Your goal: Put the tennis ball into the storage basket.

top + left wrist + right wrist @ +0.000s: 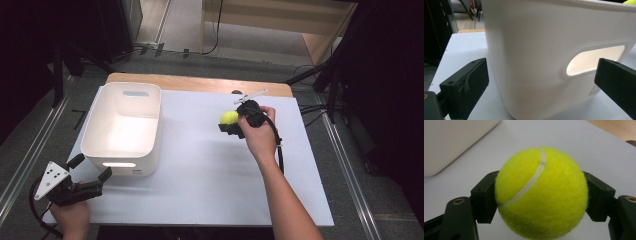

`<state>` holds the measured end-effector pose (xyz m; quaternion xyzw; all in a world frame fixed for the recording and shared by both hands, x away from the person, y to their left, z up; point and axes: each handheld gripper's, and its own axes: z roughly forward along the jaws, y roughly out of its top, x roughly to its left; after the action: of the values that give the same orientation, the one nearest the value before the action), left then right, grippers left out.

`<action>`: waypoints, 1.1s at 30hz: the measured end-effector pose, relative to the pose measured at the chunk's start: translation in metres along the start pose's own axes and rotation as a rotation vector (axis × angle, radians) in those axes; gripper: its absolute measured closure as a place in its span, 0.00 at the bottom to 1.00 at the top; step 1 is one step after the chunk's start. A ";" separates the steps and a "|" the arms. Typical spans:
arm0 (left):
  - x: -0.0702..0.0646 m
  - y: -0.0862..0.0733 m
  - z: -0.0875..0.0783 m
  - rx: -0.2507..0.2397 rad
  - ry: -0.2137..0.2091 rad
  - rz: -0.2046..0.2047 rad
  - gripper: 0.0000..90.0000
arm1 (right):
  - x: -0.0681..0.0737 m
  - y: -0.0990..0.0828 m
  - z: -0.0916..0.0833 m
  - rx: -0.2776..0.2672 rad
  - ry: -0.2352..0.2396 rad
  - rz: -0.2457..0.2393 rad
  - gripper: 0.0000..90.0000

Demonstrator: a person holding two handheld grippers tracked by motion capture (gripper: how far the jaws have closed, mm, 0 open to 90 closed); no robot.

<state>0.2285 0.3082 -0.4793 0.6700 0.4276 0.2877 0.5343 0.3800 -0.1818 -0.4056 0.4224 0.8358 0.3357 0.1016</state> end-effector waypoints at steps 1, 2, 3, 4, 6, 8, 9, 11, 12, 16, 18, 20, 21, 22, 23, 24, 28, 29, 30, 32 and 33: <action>0.000 0.000 0.000 0.000 -0.003 0.000 0.00 | 0.001 0.001 0.000 -0.001 0.003 0.003 0.26; 0.000 0.000 0.000 0.002 -0.003 0.001 0.00 | 0.003 0.002 0.001 0.000 0.011 0.000 0.26; 0.000 0.000 0.000 0.004 0.000 0.002 0.00 | 0.004 0.003 0.001 -0.003 0.011 -0.004 0.26; 0.000 0.000 0.001 0.003 -0.002 0.005 0.00 | 0.005 0.005 0.001 -0.002 0.015 -0.007 0.26; -0.001 0.000 0.001 0.006 0.000 0.009 0.00 | 0.007 0.007 0.002 -0.004 0.025 -0.009 0.26; -0.001 0.000 0.001 0.006 0.006 0.011 0.00 | 0.009 0.009 0.003 -0.006 0.030 -0.021 0.26; -0.001 0.000 0.001 0.007 0.004 0.010 0.00 | 0.011 0.010 0.003 -0.004 0.030 -0.025 0.26; -0.001 0.000 0.001 0.006 0.006 0.011 0.00 | 0.014 0.012 0.003 -0.005 0.040 -0.032 0.26; -0.001 0.000 0.001 0.007 0.004 0.011 0.00 | 0.015 0.013 0.003 -0.010 0.044 -0.040 0.26; -0.001 0.000 0.001 0.006 0.005 0.011 0.00 | 0.020 0.017 0.004 -0.007 0.053 -0.051 0.26; -0.001 0.000 0.001 0.006 0.008 0.010 0.00 | 0.022 0.019 0.004 -0.007 0.057 -0.054 0.26; -0.001 0.000 0.001 0.006 0.005 0.009 0.00 | 0.024 0.021 0.005 -0.010 0.062 -0.056 0.26; -0.001 0.000 0.001 0.007 0.005 0.011 0.00 | 0.025 0.021 0.005 -0.009 0.064 -0.057 0.26; -0.001 0.000 0.001 0.007 0.005 0.012 0.00 | 0.026 0.022 0.005 -0.008 0.069 -0.063 0.26; -0.001 0.000 0.001 0.007 0.004 0.012 0.00 | 0.027 0.022 0.006 -0.012 0.069 -0.062 0.26; -0.001 0.000 0.001 0.007 0.004 0.012 0.00 | 0.028 0.023 0.006 -0.011 0.074 -0.066 0.26; -0.001 0.000 0.001 0.007 0.006 0.012 0.00 | 0.032 0.025 0.008 -0.014 0.085 -0.076 0.26; -0.001 0.000 0.001 0.007 0.005 0.012 0.00 | 0.034 0.026 0.008 -0.013 0.089 -0.077 0.26; -0.001 0.000 0.001 0.011 0.005 0.013 0.00 | 0.035 0.027 0.008 -0.015 0.092 -0.088 0.26; -0.002 0.000 0.001 0.014 0.005 0.013 0.00 | 0.038 0.028 0.009 -0.012 0.094 -0.091 0.26; -0.002 0.000 0.001 0.014 0.004 0.013 0.00 | 0.040 0.029 0.009 -0.010 0.098 -0.093 0.26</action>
<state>0.2285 0.3063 -0.4795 0.6759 0.4263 0.2896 0.5268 0.3776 -0.1347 -0.3893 0.3656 0.8568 0.3552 0.0780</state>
